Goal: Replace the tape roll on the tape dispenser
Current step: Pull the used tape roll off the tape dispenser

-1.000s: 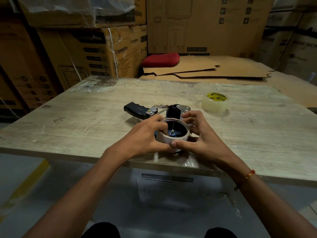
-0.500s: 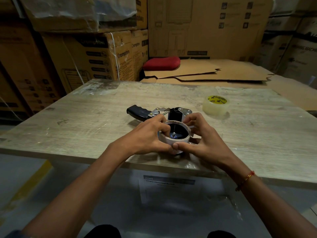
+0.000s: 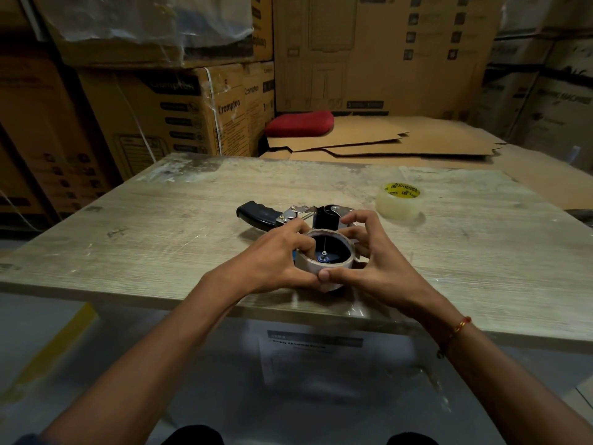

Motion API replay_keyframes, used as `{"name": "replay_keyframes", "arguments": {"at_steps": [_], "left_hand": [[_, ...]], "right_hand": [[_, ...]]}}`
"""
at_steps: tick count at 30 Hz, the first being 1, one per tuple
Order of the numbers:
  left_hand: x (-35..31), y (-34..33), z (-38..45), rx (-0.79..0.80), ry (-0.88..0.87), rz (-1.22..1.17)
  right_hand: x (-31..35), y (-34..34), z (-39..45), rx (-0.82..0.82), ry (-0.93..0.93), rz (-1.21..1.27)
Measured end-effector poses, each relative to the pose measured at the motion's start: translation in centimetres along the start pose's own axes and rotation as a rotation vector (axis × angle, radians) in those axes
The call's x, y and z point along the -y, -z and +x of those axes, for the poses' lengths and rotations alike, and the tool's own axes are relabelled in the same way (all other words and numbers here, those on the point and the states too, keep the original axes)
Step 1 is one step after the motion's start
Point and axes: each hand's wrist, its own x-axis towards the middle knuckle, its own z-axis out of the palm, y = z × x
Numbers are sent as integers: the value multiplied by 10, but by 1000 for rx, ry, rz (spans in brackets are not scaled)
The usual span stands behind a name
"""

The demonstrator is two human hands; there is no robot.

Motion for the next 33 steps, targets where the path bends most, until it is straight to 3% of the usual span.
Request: {"name": "replay_keyframes", "arguments": {"at_steps": [6,10,14,17,23,33], "left_hand": [[5,-2,3,16,-13,-18],[11,-7,0,11,-16,-67],[19,-24,-17,-190,-139,-1],[18,-26,-17,-306,-242,220],[17,-7,-2,-201,-300,343],[16,-2,-1,-158,-279,293]], "right_hand": [[-5,-1,1,-4,10,54],[-5,7,4,98,-17,-23],[-10,12,0,68,155,-238],[-12,15,-4,19,318,-374],[-9,15,5,23,450,-608],[-7,11,2,26,423,-597]]}}
